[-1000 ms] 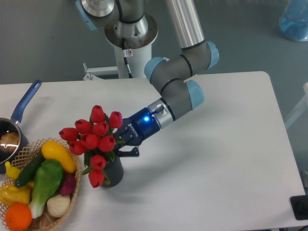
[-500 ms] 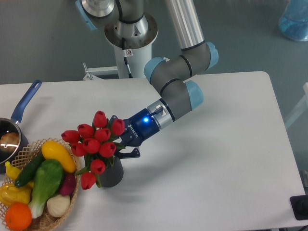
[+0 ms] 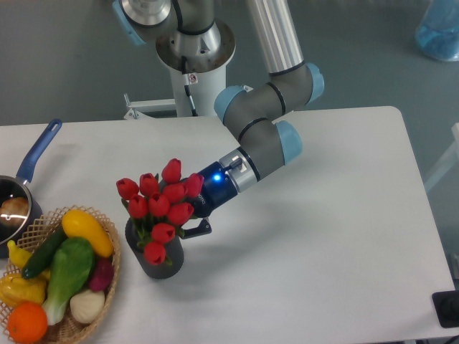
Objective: Insert the flowers into the vase
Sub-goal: 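Hold the tulips upright in the vase and adjust their position, then open the gripper and release the tulips, moving away from the vase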
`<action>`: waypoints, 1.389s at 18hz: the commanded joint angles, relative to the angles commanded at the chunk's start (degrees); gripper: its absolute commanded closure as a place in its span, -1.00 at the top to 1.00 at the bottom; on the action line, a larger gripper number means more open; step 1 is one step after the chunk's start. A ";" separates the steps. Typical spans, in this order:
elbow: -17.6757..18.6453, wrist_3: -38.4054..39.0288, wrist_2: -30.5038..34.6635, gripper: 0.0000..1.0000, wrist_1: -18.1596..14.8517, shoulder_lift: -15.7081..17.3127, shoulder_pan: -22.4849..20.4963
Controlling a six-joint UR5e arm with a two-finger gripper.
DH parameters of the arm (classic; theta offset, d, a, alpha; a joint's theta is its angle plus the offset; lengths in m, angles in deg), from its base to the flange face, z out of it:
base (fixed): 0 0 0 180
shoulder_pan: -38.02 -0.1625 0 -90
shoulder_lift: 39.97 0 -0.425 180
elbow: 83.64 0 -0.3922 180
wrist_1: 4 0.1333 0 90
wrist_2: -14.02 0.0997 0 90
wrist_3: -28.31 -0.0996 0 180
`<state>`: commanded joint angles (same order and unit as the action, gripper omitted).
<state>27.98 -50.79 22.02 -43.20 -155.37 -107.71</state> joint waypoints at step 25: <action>-2.72 2.81 17.38 1.00 -0.35 7.20 -0.26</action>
<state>25.26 -47.98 39.40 -43.55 -148.17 -107.97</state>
